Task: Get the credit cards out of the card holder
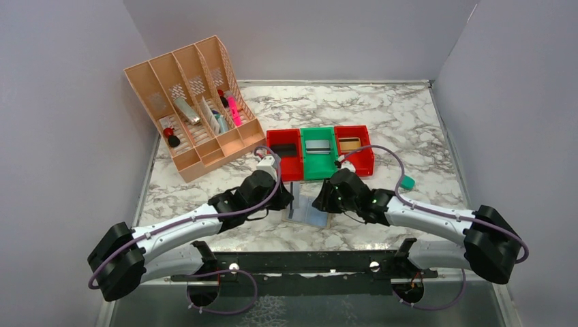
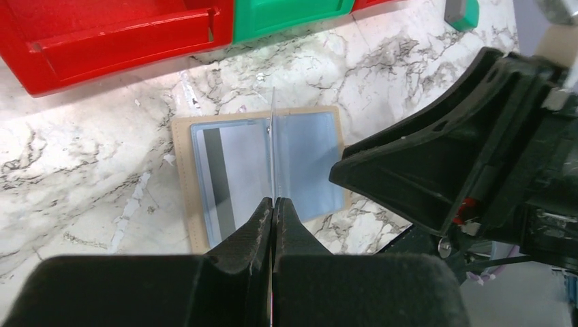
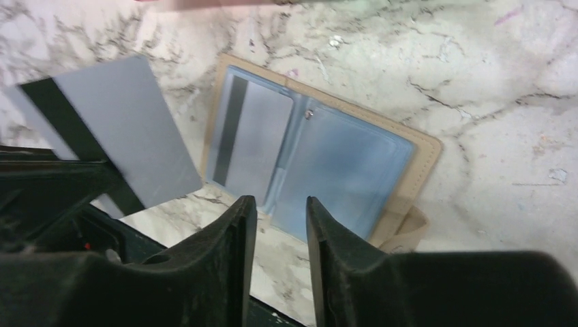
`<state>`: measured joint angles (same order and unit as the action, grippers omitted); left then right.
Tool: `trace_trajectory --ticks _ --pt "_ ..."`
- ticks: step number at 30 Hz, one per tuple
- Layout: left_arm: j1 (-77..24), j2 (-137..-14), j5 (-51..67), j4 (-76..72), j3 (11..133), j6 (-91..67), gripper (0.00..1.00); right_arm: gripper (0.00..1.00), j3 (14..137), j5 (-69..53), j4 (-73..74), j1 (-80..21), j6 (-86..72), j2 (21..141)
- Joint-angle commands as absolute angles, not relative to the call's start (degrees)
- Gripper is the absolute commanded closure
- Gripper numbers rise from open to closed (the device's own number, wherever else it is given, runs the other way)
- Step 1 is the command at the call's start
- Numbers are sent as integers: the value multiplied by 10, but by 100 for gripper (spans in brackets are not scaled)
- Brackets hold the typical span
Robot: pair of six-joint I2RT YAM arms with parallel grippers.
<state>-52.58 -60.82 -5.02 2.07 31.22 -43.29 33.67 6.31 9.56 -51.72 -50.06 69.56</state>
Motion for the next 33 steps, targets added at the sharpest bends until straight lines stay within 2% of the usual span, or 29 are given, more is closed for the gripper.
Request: trace_trajectory --ticks 1,7,13,16,21,33 --pt "-523 -597 -64 32 307 -404 100 60 316 70 36 -515 -488 669" --pt "-475 -571 -31 61 318 -377 100 47 256 101 -48 -515 -462 597" --pt "-381 -540 116 9 273 -387 100 40 295 117 22 -507 -421 611" --pt "-368 -539 202 -71 238 -411 100 40 302 2 -19 -462 -398 639" --pt "-367 -552 284 -175 214 -445 100 37 254 -220 -193 -408 -432 661" --pt "-367 -567 329 -208 217 -451 100 39 218 -369 -375 -362 -503 732"
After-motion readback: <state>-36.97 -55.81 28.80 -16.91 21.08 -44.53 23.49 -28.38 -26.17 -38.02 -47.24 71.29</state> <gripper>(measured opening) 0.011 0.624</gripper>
